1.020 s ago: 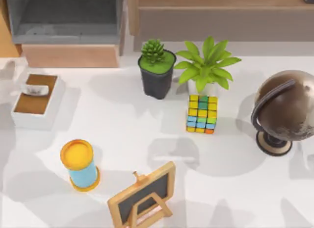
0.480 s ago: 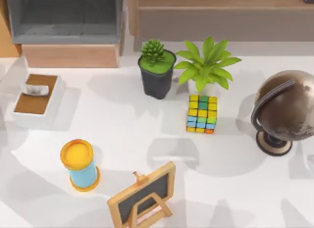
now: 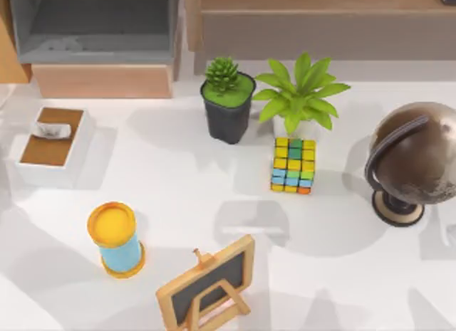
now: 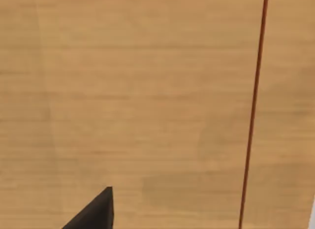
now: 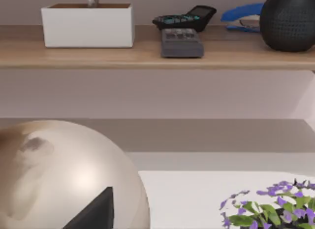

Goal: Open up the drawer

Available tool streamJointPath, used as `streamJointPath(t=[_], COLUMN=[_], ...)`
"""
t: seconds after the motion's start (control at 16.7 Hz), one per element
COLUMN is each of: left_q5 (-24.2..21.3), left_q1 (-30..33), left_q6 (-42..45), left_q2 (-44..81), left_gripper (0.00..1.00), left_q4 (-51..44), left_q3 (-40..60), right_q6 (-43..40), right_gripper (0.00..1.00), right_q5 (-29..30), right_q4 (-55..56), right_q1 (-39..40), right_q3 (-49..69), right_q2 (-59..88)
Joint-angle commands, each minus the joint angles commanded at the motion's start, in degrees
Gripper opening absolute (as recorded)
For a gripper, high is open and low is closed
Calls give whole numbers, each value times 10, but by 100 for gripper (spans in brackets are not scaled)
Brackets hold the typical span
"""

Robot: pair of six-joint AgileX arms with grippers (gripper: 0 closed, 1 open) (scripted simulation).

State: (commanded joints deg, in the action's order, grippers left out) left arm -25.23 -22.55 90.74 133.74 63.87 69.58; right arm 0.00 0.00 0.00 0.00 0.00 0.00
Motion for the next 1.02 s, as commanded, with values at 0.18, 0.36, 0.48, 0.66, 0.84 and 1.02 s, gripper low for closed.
streamJointPath(t=[0.18,0.36,0.48,0.66,0.84,1.02], left_q5=[0,0,0,0,0,0], left_q1=[0,0,0,0,0,0], left_q6=[0,0,0,0,0,0], left_q2=[0,0,0,0,0,0], left_gripper=[100,77,62,40,17,0], left_q4=[0,0,0,0,0,0], left_q3=[0,0,0,0,0,0], right_q6=[0,0,0,0,0,0], right_gripper=[100,100,100,100,100,100], right_q5=[0,0,0,0,0,0], right_q4=[0,0,0,0,0,0], right_q1=[0,0,0,0,0,0], right_q3=[0,0,0,0,0,0], right_q2=[0,0,0,0,0,0])
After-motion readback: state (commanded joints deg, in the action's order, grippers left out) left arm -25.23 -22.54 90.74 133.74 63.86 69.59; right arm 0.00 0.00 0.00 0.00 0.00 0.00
